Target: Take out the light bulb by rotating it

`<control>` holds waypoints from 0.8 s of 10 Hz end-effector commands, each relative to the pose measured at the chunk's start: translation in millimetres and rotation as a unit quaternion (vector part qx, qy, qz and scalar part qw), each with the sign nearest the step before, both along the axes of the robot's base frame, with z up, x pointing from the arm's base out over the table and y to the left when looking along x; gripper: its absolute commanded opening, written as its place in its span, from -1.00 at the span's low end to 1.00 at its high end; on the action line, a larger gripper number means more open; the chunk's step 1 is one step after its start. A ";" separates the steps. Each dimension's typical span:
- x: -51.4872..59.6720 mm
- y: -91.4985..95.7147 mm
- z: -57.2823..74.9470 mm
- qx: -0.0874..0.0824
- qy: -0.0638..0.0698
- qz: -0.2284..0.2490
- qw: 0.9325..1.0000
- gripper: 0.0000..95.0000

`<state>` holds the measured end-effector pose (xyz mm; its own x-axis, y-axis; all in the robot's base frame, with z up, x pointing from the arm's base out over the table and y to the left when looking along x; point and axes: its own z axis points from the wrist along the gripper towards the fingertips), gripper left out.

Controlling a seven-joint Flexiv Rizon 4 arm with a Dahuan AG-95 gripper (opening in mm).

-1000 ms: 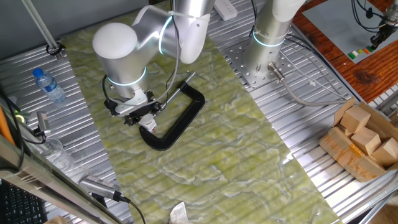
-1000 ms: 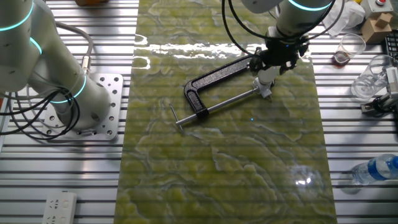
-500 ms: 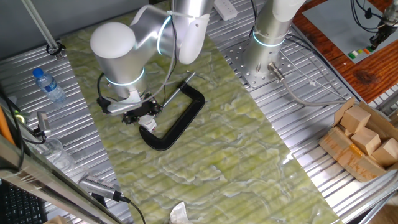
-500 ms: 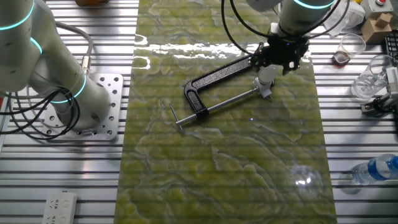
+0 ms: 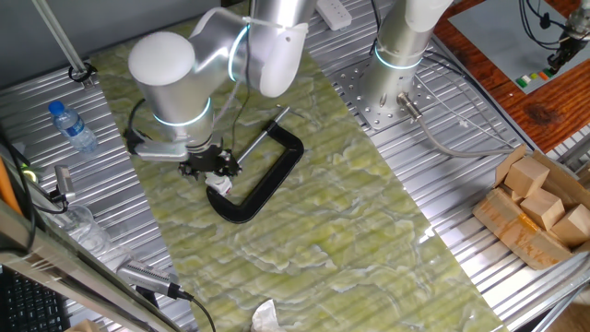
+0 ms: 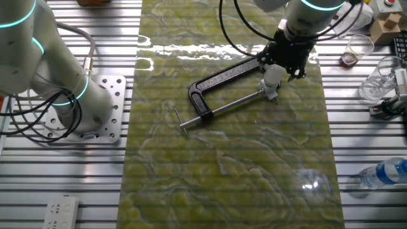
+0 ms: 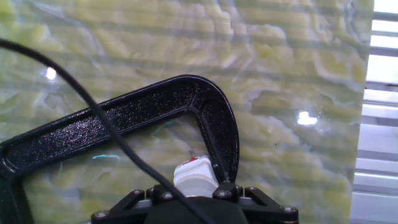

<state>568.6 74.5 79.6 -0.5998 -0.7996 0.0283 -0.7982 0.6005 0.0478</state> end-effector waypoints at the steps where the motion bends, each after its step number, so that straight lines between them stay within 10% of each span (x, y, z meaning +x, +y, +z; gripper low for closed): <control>1: 0.4 -4.9 0.9 -0.001 0.019 -0.253 0.967 0.60; 8: -0.9 -9.2 -1.2 0.007 0.038 -0.326 0.944 0.60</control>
<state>568.4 65.8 78.5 -0.9497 -0.3038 0.0763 -0.2960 0.9501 0.0985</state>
